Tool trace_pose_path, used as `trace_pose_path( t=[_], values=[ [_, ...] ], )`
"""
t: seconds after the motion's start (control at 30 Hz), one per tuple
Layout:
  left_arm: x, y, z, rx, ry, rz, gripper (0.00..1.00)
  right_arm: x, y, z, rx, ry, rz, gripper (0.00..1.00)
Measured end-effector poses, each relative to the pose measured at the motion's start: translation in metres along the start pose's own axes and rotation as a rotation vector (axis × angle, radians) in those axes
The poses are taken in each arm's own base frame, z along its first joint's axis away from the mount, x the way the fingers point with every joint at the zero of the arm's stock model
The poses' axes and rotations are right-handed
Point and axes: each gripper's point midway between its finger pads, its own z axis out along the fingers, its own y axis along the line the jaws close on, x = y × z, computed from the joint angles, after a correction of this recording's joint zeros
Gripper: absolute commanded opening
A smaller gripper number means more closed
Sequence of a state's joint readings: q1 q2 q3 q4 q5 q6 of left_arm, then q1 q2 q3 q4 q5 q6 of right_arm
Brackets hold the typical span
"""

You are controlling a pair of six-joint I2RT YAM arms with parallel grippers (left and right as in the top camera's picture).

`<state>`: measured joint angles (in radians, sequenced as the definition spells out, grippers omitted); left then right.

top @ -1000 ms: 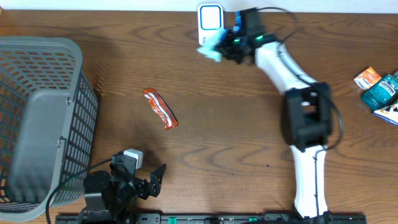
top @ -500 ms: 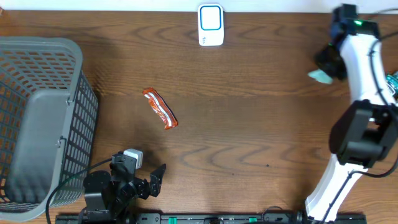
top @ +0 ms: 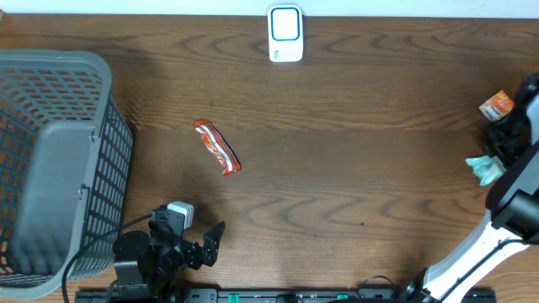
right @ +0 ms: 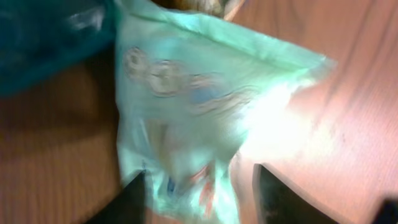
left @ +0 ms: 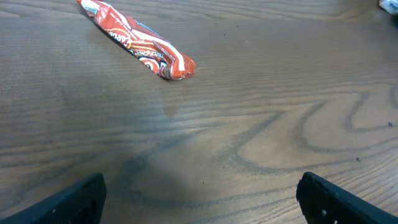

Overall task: Scan the item barcode
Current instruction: 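Carry the wipes pack right and drop it at the right edge, then move the right gripper left toward the red snack bar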

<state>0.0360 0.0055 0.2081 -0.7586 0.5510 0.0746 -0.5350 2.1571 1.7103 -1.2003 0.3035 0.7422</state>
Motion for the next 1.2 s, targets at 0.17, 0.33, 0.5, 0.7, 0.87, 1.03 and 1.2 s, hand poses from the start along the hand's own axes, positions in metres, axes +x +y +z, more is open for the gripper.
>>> trace_pose_path(
  t=[0.17, 0.33, 0.5, 0.7, 0.87, 1.03, 1.2],
  values=[
    [0.000, 0.000, 0.000, 0.000, 0.000, 0.000, 0.98, 0.008, -0.001, -0.041, -0.120, 0.061, 0.014, 0.99],
    [0.000, 0.000, 0.000, 0.000, 0.000, 0.000, 0.98, 0.021, -0.005, -0.133, -0.362, -0.017, -0.024, 0.99],
    [0.000, 0.000, 0.000, 0.000, 0.000, 0.000, 0.98, 0.056, -0.031, -0.221, -0.574, -0.107, -0.080, 0.99],
    [0.000, 0.000, 0.000, 0.000, 0.000, 0.000, 0.98, 0.119, -0.045, -0.266, -0.673, -0.115, -0.246, 0.99],
    [0.000, 0.000, 0.000, 0.000, 0.000, 0.000, 0.98, 0.172, -0.043, -0.272, -0.656, -0.049, -0.410, 0.99],
    [0.000, 0.000, 0.000, 0.000, 0.000, 0.000, 0.98, 0.220, -0.025, -0.271, -0.656, -0.024, -0.596, 0.99],
    [0.000, 0.000, 0.000, 0.000, 0.000, 0.000, 0.98, 0.247, -0.008, -0.259, -0.651, -0.011, -0.694, 0.99]
  ],
)
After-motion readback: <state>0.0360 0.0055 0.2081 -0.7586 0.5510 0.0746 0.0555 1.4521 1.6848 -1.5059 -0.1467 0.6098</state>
